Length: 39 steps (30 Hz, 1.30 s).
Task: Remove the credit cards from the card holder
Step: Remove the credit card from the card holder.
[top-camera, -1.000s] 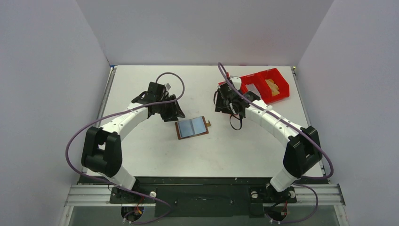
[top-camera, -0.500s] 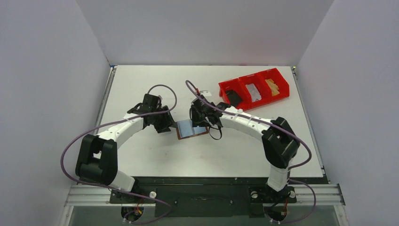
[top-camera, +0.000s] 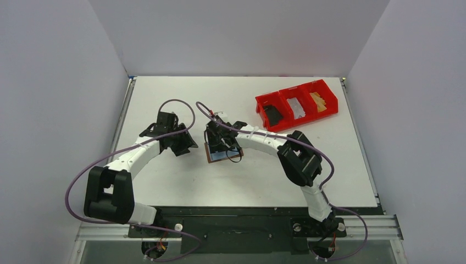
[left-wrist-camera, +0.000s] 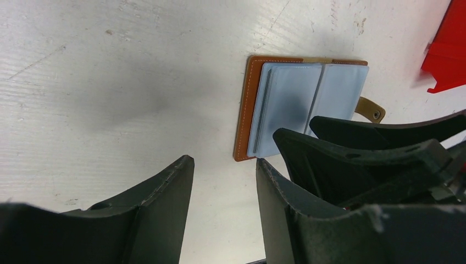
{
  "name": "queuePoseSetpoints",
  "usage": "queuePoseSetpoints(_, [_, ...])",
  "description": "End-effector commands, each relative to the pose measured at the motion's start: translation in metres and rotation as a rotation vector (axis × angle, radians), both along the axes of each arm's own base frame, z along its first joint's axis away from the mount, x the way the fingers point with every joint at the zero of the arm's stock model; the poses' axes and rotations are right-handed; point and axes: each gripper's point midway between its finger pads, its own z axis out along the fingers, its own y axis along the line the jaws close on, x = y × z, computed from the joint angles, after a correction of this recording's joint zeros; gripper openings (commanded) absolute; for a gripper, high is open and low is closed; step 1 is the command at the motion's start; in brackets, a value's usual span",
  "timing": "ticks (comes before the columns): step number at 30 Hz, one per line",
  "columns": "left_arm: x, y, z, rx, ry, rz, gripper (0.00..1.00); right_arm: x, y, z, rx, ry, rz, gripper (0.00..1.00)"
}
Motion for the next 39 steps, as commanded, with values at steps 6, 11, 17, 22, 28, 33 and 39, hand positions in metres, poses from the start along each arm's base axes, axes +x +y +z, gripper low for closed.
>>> queuePoseSetpoints(6, [0.006,0.003,0.014,-0.019,-0.056,0.019,0.43,0.007,0.004,-0.003,-0.085,-0.052,0.033,0.52])
queuePoseSetpoints(11, [0.007,0.002,0.013,-0.028,-0.054,0.018,0.43,0.003,-0.002,-0.018,-0.139,-0.046,0.036,0.52])
queuePoseSetpoints(17, [0.007,0.001,0.012,-0.032,-0.051,0.016,0.43,-0.003,-0.005,-0.030,-0.148,-0.015,0.037,0.34])
queuePoseSetpoints(22, [0.008,-0.001,0.010,-0.040,-0.045,0.010,0.43,-0.010,-0.006,-0.042,-0.121,0.035,0.037,0.18])
queuePoseSetpoints(28, [0.008,-0.007,0.007,-0.061,-0.037,-0.020,0.44,-0.019,-0.004,-0.048,0.004,0.139,0.033,0.00])
queuePoseSetpoints(33, [0.008,-0.017,0.005,-0.078,-0.028,-0.060,0.43,-0.016,0.003,-0.041,0.230,0.233,-0.008,0.00])
queuePoseSetpoints(39, [0.008,-0.033,0.006,-0.085,-0.030,-0.111,0.42,-0.023,0.009,-0.022,0.466,0.326,-0.006,0.00])
